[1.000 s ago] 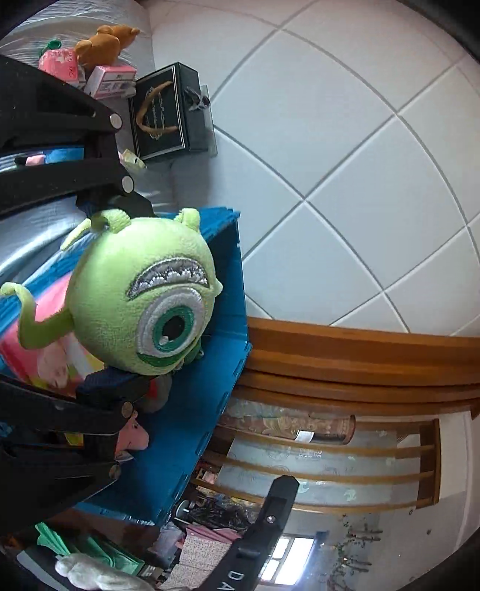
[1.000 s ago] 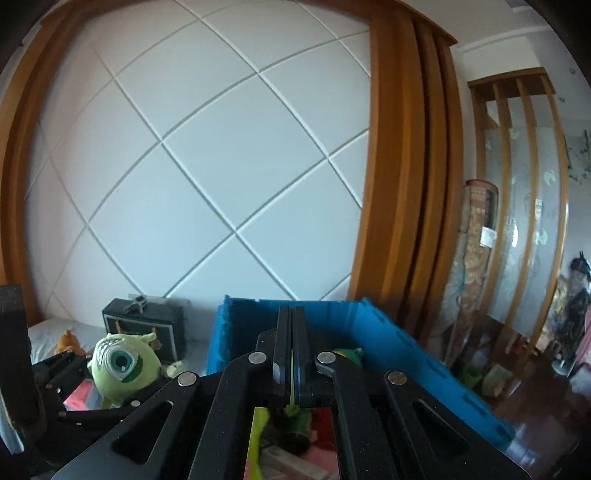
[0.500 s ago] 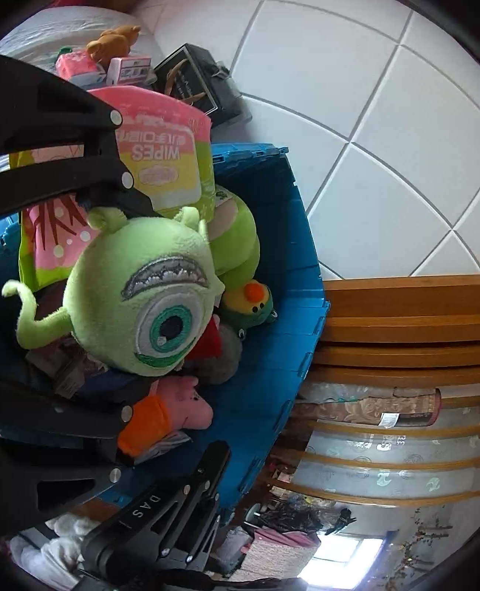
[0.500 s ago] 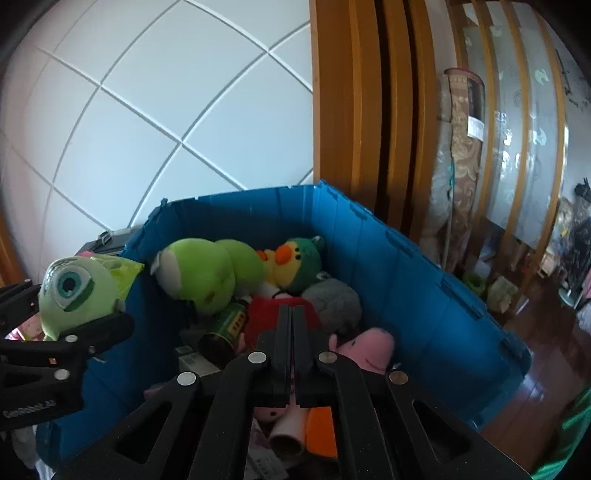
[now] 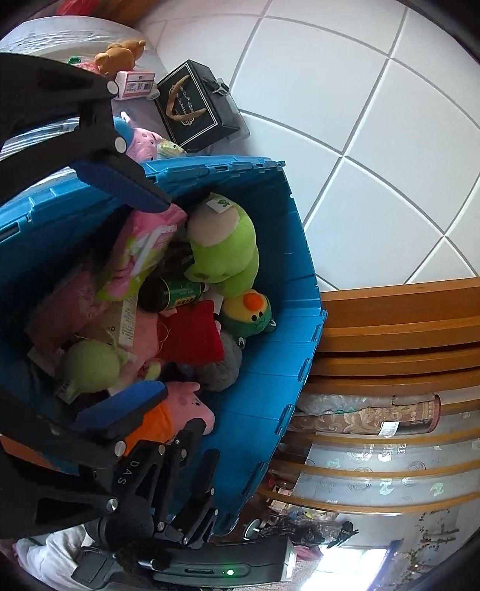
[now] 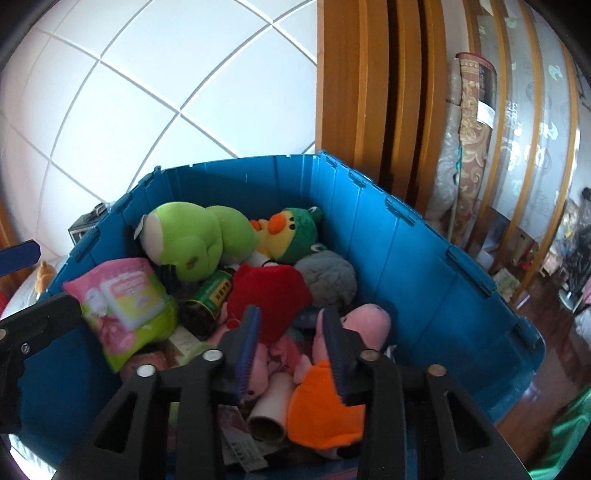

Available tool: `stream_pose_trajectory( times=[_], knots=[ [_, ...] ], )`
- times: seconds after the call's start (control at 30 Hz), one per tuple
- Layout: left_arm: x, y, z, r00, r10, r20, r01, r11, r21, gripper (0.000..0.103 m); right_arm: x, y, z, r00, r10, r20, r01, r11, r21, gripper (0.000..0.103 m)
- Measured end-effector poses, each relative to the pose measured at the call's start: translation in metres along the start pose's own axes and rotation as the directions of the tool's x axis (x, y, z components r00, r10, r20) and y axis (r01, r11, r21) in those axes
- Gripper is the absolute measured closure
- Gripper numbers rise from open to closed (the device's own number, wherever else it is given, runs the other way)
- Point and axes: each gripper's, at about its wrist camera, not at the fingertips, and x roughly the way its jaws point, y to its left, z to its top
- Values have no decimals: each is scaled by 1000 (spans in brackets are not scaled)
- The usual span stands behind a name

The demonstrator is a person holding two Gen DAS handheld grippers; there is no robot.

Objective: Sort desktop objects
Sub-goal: 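Open both tools over the crate to drop the plush and wipes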

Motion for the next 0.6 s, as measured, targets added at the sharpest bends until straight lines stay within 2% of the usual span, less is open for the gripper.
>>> stream_pose_trajectory(
  times=[0.13,0.2,0.33,0.4,0.47,0.6],
  knots=[
    [1,-7,-3,1000,-3,-7,3,1000,-7,10,-1,0,-2,1000,-10,-4,10,1000,-24,53],
    [0,-10,-6,1000,-3,-4,3,1000,-9,10,-2,0,-3,1000,-18,-5,17,999,-34,38],
    [-1,-11,-8,1000,2,-6,-2,1000,-20,10,-4,-1,-3,1000,-26,-4,26,998,-50,30],
    [-2,-12,-9,1000,10,-6,-10,1000,-25,10,-4,-1,-3,1000,-31,-7,30,998,-53,12],
    [-3,-11,-10,1000,11,-5,-11,1000,-29,10,-3,-2,-4,999,-36,-10,35,998,-58,1],
    [-7,-9,-11,1000,18,3,-18,999,-43,10,1,-3,-4,999,-40,-31,37,997,-65,0]
  ],
)
